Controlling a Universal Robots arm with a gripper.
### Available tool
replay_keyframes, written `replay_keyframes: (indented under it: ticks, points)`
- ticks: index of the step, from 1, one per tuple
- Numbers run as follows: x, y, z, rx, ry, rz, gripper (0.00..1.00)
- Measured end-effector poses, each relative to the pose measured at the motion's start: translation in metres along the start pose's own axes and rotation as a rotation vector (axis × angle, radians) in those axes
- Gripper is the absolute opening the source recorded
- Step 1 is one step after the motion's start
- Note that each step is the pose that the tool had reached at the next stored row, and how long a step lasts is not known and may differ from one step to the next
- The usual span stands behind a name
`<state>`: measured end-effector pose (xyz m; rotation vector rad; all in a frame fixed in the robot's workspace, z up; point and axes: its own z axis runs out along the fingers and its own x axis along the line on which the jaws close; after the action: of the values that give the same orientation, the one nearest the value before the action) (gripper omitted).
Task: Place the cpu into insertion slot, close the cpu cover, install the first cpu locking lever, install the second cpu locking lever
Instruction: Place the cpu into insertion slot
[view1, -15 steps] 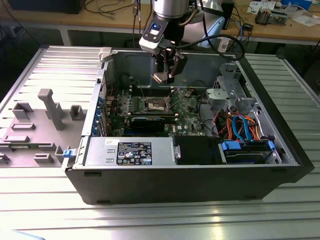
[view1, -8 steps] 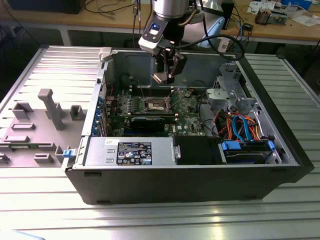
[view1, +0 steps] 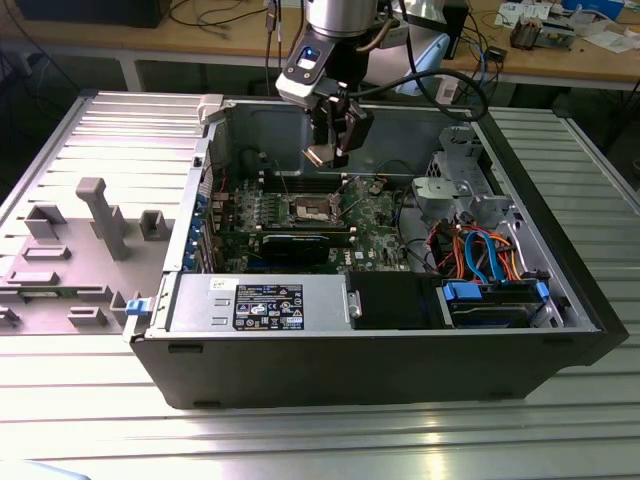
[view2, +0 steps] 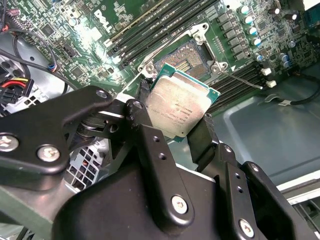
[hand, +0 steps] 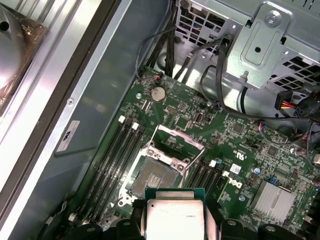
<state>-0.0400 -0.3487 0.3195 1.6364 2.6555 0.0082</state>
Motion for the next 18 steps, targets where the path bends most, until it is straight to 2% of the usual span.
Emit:
replay_keyframes:
  ticks: [18]
  points:
    - [0.0000, 0.0000, 0.0009, 0.0009, -0.0008, 0.049, 0.55]
